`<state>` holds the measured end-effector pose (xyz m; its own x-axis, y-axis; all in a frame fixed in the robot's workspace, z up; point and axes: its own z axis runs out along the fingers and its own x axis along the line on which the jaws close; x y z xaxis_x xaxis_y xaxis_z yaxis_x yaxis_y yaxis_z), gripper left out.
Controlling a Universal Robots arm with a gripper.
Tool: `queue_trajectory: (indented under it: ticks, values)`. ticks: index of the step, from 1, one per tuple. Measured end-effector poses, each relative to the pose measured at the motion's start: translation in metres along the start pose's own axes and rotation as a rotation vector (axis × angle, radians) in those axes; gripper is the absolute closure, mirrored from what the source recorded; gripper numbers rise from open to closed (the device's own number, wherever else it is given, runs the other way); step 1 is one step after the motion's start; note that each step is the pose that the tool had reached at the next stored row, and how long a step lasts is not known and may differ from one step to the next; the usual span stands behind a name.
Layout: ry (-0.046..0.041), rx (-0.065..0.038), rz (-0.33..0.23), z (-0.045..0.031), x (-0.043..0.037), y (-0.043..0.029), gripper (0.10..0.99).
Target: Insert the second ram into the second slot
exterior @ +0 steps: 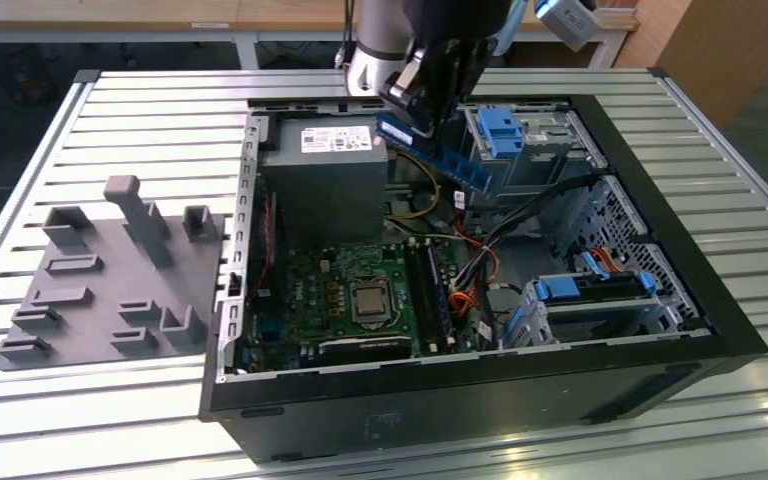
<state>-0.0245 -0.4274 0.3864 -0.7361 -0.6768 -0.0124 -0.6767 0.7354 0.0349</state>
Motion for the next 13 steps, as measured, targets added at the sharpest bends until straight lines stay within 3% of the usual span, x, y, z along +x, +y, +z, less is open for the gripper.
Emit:
queue_trajectory:
  ticks: [13]
  values:
    - [-0.0035, 0.004, 0.157, 0.0005, 0.0, 0.0, 0.949]
